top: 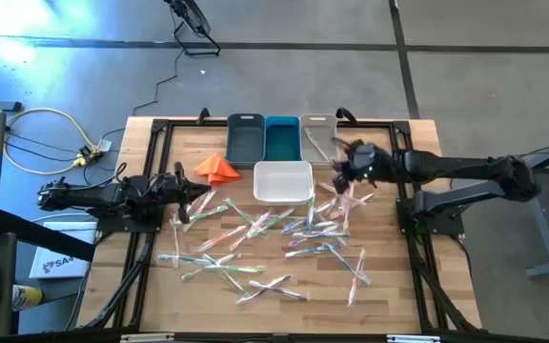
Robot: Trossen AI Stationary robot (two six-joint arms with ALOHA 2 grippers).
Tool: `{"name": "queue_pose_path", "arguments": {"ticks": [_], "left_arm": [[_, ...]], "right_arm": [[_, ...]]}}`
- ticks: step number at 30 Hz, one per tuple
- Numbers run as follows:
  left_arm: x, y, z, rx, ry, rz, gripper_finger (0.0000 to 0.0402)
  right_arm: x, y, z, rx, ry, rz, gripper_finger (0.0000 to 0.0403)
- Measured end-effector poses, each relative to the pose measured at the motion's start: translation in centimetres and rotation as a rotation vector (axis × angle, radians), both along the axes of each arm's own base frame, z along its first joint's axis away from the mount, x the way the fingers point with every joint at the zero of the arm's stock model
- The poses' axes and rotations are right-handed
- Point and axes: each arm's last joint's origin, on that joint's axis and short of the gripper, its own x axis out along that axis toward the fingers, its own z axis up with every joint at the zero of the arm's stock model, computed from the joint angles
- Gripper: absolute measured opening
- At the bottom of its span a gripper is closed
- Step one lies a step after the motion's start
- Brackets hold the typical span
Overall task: Pick & Place Toothbrushes
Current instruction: Put the purple toothbrush into the blue bin
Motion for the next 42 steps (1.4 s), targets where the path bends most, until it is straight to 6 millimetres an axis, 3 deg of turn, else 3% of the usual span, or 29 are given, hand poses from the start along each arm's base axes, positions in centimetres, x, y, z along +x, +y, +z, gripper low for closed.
{"name": "queue_pose_path", "arguments": {"ticks": [7,11,18,24,32,36,42], "left_arm": [[-0.1,0.3,0.5,-0.008,-0.057,0.098,0.0],[-0.2,0.5,0.9,0.051,-0.076,0.182,0.0],[-0.7,1.1,1.2,0.121,-0.049,0.43,0.0],[-1.0,1.3,1.9,0.121,-0.1,0.519,0.0],[-0.9,1.2,2.0,0.123,-0.117,0.478,0.0],[-0.9,1.2,2.1,0.121,-0.124,0.478,0.0],[-0.9,1.2,2.0,0.116,-0.123,0.476,0.0]], "right_arm": [[1.6,-3.1,2.6,-0.211,-0.254,0.142,0.0017],[2.7,-4.6,2.9,-0.303,-0.328,0.174,0.0017],[5.8,-7.3,1.5,-0.407,-0.429,0.129,0.0017],[8.0,-9.1,0.2,-0.452,-0.573,0.081,0.0017],[9.6,-10.9,-1.8,-0.394,-0.584,-0.029,0.0017],[11.3,-11.9,-1.4,-0.373,-0.582,-0.039,0.0017],[14.2,-13.8,-0.8,-0.307,-0.407,-0.048,0.0017]]}}
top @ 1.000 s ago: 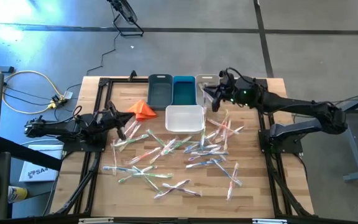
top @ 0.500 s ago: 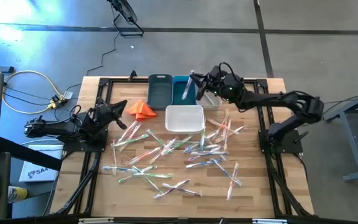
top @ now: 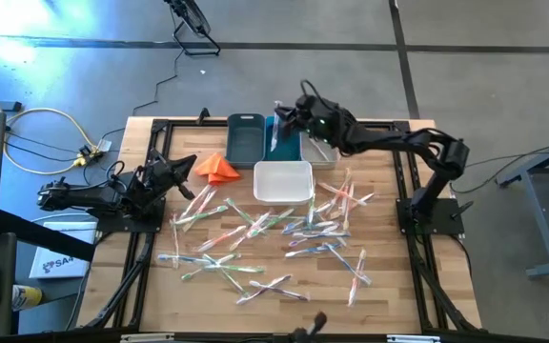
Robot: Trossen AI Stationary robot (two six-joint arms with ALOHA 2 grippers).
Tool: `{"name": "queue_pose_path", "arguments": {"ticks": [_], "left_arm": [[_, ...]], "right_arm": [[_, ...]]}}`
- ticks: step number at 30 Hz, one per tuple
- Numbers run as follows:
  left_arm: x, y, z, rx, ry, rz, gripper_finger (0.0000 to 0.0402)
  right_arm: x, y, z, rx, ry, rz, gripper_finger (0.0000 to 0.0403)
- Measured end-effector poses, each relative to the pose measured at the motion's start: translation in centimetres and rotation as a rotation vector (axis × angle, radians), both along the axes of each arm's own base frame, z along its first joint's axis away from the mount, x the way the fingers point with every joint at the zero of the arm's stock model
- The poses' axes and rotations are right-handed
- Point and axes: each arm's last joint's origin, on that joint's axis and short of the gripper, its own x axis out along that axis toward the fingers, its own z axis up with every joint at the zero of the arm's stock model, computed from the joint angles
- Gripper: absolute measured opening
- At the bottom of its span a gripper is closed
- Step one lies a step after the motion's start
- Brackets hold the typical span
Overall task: Pick & Place Toothbrushes
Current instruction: Put the purple toothbrush into the blue bin
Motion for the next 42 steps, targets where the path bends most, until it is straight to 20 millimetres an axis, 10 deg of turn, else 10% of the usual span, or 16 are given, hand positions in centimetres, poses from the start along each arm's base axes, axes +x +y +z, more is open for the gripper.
{"name": "queue_pose_path", "arguments": {"ticks": [21,42], "left_arm": [[0.0,0.0,0.0,0.0,0.005,0.0,0.0],[0.0,0.0,-0.1,0.001,0.017,0.003,0.0]], "right_arm": [[0.2,-2.2,-0.7,0.23,0.053,-0.042,0.0017],[1.9,-3.3,-5.5,0.335,0.078,-0.028,0.0034]]}}
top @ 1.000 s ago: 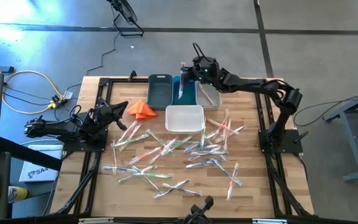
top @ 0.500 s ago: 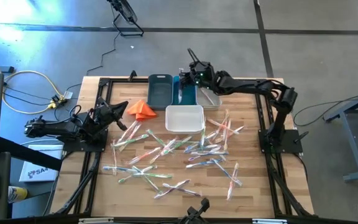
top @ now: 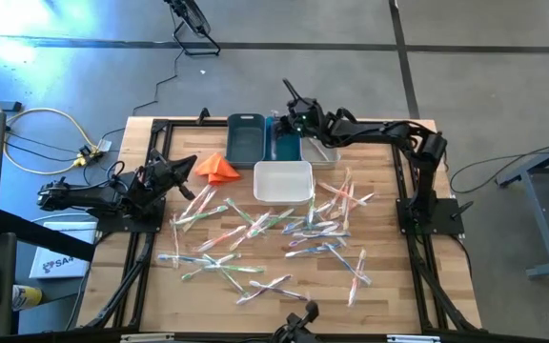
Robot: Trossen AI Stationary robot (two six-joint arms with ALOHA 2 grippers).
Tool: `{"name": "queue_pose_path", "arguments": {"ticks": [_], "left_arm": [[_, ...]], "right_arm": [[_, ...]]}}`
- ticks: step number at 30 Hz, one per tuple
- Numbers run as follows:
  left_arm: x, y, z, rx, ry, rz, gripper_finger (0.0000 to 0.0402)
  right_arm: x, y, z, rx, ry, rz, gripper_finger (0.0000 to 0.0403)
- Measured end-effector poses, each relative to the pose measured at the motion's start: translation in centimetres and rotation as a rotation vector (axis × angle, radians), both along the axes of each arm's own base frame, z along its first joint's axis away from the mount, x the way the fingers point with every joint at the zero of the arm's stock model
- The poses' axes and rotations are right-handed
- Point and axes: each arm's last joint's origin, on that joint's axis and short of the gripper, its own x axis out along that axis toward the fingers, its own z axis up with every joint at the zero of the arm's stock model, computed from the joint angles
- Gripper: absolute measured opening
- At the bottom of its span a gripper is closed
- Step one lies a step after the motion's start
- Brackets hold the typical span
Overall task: Pick & Place Toothbrushes
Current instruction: Put the purple toothbrush into the blue bin, then put the orange toothbrush into the gray bin
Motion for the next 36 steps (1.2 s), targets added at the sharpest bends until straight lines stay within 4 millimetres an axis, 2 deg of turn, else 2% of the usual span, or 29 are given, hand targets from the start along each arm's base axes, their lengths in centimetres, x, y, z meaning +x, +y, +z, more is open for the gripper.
{"name": "queue_pose_path", "arguments": {"ticks": [8,16,27,36], "left_arm": [[0.0,0.0,-0.1,-0.004,0.01,-0.003,0.0],[0.0,0.0,-0.1,-0.005,0.01,-0.003,0.0],[0.0,0.0,-0.1,-0.005,0.009,-0.003,0.0],[0.0,0.0,-0.1,-0.006,0.009,-0.003,0.0]], "right_arm": [[-0.5,0.0,-0.8,0.003,0.112,-0.075,0.0102],[-0.9,0.1,-1.4,-0.014,0.205,-0.08,0.0143],[-1.6,0.1,-1.4,-0.071,0.337,-0.152,0.0136],[-3.0,1.1,1.6,-0.123,0.39,-0.07,0.0109]]}}
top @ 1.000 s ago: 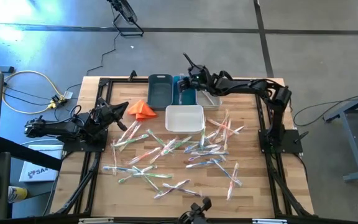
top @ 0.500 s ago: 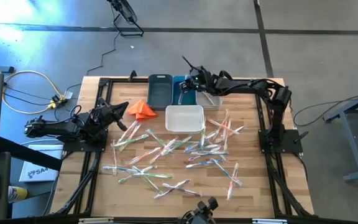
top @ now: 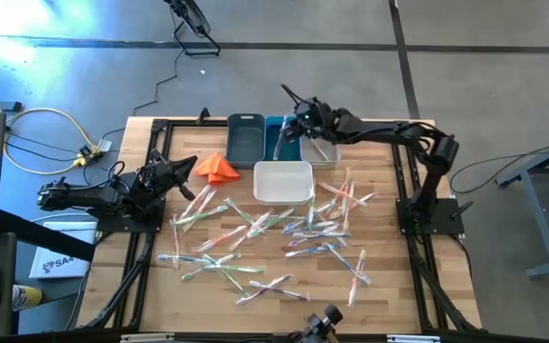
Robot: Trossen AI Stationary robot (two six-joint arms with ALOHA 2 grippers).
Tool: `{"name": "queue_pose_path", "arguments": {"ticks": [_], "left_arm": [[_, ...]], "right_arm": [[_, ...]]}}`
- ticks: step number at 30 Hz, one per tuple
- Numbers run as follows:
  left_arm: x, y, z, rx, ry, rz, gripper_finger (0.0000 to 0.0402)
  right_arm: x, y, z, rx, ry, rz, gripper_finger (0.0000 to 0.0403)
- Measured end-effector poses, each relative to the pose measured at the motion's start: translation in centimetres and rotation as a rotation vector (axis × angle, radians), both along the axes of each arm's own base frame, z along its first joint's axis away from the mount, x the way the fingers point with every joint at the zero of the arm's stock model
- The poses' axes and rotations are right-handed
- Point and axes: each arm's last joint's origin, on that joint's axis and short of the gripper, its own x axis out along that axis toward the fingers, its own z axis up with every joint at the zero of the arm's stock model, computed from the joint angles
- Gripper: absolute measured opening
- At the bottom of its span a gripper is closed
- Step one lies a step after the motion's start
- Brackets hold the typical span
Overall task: Pick & Place Toothbrushes
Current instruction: Put the orange toothbrush into the gray bin
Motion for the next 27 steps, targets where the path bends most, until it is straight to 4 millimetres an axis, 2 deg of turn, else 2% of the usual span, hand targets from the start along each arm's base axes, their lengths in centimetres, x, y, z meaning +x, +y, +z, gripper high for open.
{"name": "queue_pose_path", "arguments": {"ticks": [7,15,27], "left_arm": [[0.0,0.0,0.0,-0.001,-0.001,-0.001,0.0],[0.1,0.0,-0.3,0.001,0.032,-0.001,0.0],[0.2,0.0,-0.8,-0.004,0.085,-0.003,0.0]], "right_arm": [[-2.8,2.4,3.3,0.115,0.067,0.173,0.0076],[-5.6,5.1,6.4,0.148,0.126,0.227,0.0049],[-8.5,7.7,6.6,0.285,0.325,0.245,0.0028]]}}
